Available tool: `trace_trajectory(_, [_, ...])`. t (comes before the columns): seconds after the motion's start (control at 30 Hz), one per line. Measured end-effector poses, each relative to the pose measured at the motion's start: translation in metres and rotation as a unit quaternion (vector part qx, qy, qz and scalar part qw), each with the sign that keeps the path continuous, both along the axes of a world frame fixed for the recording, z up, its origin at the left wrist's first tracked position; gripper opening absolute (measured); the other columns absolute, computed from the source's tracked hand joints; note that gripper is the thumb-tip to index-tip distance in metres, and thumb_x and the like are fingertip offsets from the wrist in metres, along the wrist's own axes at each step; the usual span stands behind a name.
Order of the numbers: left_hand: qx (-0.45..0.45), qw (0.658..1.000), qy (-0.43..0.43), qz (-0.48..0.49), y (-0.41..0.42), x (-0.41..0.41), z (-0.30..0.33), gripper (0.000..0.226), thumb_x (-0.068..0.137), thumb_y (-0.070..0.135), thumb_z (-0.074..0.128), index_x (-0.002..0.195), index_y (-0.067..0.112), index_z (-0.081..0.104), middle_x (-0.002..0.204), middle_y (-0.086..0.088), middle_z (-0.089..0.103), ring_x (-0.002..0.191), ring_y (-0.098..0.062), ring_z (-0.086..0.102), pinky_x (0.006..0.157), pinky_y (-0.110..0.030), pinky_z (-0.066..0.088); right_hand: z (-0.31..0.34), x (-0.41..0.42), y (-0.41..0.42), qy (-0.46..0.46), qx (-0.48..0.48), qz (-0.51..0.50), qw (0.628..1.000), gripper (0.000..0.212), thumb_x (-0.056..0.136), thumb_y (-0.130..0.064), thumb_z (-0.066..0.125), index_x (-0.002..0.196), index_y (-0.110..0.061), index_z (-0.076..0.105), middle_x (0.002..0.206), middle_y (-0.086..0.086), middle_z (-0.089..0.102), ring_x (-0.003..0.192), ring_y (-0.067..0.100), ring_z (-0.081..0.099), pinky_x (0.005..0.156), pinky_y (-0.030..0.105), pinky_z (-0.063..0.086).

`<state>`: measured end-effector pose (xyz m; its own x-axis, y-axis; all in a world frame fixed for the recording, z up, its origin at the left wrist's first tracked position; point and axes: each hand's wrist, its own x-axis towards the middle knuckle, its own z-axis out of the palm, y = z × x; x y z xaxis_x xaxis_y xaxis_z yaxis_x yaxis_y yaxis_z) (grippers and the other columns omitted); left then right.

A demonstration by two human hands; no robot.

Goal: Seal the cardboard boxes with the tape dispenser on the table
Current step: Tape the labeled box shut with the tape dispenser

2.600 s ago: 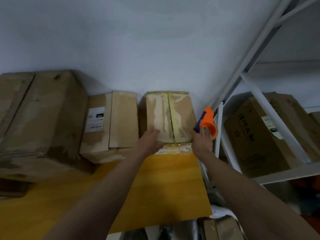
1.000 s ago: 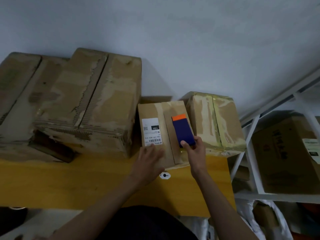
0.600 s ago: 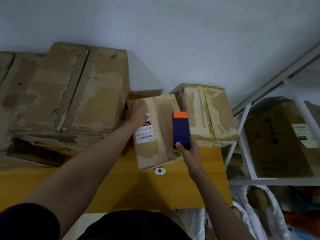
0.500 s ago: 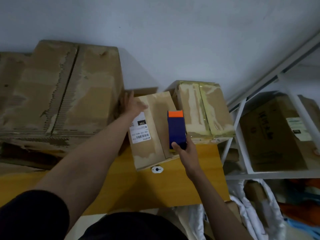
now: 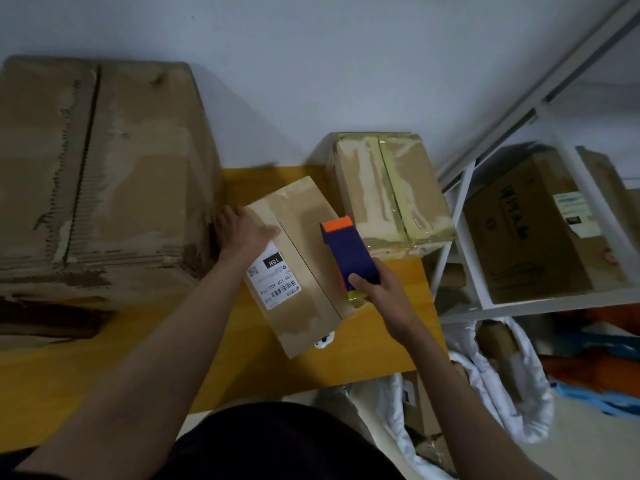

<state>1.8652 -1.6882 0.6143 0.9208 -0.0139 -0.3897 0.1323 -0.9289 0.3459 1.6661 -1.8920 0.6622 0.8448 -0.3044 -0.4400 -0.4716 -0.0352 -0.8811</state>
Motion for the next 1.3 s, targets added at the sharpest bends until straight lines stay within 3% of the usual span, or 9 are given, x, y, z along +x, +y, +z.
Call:
trace_trajectory(0.1, [0.019, 0.999, -0.001, -0.042, 0.006, -0.022, 0.006, 0.098, 0.084, 0.066, 0.057, 0.149, 0.002, 0.023, 0.149, -0.019, 0.033, 0.137, -0.038, 0.032, 0.112, -0.048, 0.030, 0.004, -0.007, -0.013, -0.003, 0.014, 0.013, 1.000, 0.034, 0.097, -0.018, 0.065, 0.130, -0.020, 0.060, 0.116, 0.001, 0.070, 0.108, 0.020, 0.066, 0.095, 0.042, 0.053])
trace_trajectory(0.27, [0.051, 0.988, -0.010, -0.142, 0.018, -0.056, 0.003, 0.095, 0.086, 0.068, 0.047, 0.157, 0.023, 0.003, 0.147, -0.021, 0.031, 0.125, -0.047, 0.039, 0.099, -0.055, 0.041, 0.007, -0.019, -0.021, -0.014, 0.027, 0.024, 0.999, 0.038, 0.096, -0.019, 0.065, 0.134, -0.023, 0.058, 0.121, 0.002, 0.069, 0.114, 0.023, 0.064, 0.100, 0.046, 0.051])
trace_trajectory(0.47, [0.101, 0.981, -0.005, -0.169, 0.024, -0.073, 0.005, 0.101, 0.086, 0.076, 0.044, 0.158, 0.021, 0.000, 0.149, -0.024, 0.029, 0.124, -0.046, 0.044, 0.093, -0.050, 0.044, 0.010, -0.026, -0.018, -0.035, 0.003, 0.004, 0.999, 0.031, 0.095, -0.022, 0.067, 0.124, -0.028, 0.060, 0.119, 0.003, 0.067, 0.112, 0.025, 0.062, 0.098, 0.048, 0.050])
trace_trajectory(0.53, [0.112, 0.979, -0.006, -0.172, 0.026, -0.079, 0.006, 0.102, 0.086, 0.077, 0.043, 0.159, 0.019, 0.000, 0.148, -0.024, 0.032, 0.121, -0.045, 0.047, 0.091, -0.049, 0.045, 0.013, -0.026, -0.014, -0.048, -0.006, 0.003, 0.999, 0.027, 0.095, -0.022, 0.068, 0.121, -0.028, 0.060, 0.117, 0.004, 0.066, 0.110, 0.023, 0.062, 0.094, 0.043, 0.052])
trace_trajectory(0.77, [0.121, 0.979, -0.006, -0.167, 0.030, -0.102, 0.011, 0.100, 0.087, 0.076, 0.044, 0.158, 0.020, 0.001, 0.141, -0.022, 0.038, 0.118, -0.046, 0.051, 0.088, -0.048, 0.048, 0.015, -0.021, -0.006, -0.066, -0.053, 0.015, 0.996, 0.051, 0.079, -0.017, 0.086, 0.117, -0.013, 0.052, 0.100, -0.007, 0.062, 0.082, -0.004, 0.061, 0.071, 0.017, 0.051])
trace_trajectory(0.93, [0.086, 0.985, 0.020, -0.146, 0.034, -0.117, 0.021, 0.088, 0.087, 0.069, 0.051, 0.154, 0.025, 0.014, 0.141, -0.016, 0.040, 0.118, -0.043, 0.052, 0.088, -0.047, 0.047, 0.003, -0.020, -0.002, -0.074, -0.080, 0.029, 0.994, 0.050, 0.079, -0.029, 0.087, 0.113, -0.018, 0.052, 0.108, 0.001, 0.064, 0.095, 0.013, 0.064, 0.077, 0.034, 0.056])
trace_trajectory(1.07, [0.072, 0.985, 0.024, -0.153, 0.040, -0.129, 0.025, 0.076, 0.090, 0.067, 0.051, 0.149, 0.027, 0.023, 0.138, -0.013, 0.042, 0.115, -0.040, 0.056, 0.086, -0.045, 0.047, -0.012, -0.024, -0.008, -0.055, -0.175, 0.065, 0.981, 0.047, 0.079, -0.030, 0.087, 0.111, -0.021, 0.053, 0.106, 0.002, 0.061, 0.094, 0.018, 0.060, 0.078, 0.045, 0.053])
trace_trajectory(1.17, [0.054, 0.986, 0.024, -0.154, 0.043, -0.133, 0.028, 0.069, 0.092, 0.064, 0.052, 0.144, 0.025, 0.029, 0.135, -0.012, 0.044, 0.112, -0.039, 0.058, 0.087, -0.044, 0.046, -0.013, -0.024, -0.014, -0.025, -0.316, 0.095, 0.944, 0.057, 0.076, -0.039, 0.086, 0.118, -0.021, 0.052, 0.105, 0.003, 0.051, 0.093, 0.020, 0.051, 0.074, 0.034, 0.045])
trace_trajectory(1.3, [0.022, 0.987, 0.035, -0.153, 0.046, -0.137, 0.028, 0.059, 0.095, 0.056, 0.055, 0.139, 0.023, 0.033, 0.135, -0.011, 0.044, 0.113, -0.038, 0.057, 0.086, -0.044, 0.046, -0.007, -0.022, -0.014, -0.029, -0.349, 0.109, 0.930, 0.060, 0.076, -0.042, 0.086, 0.120, -0.021, 0.051, 0.106, 0.000, 0.054, 0.091, 0.014, 0.052, 0.071, 0.026, 0.040])
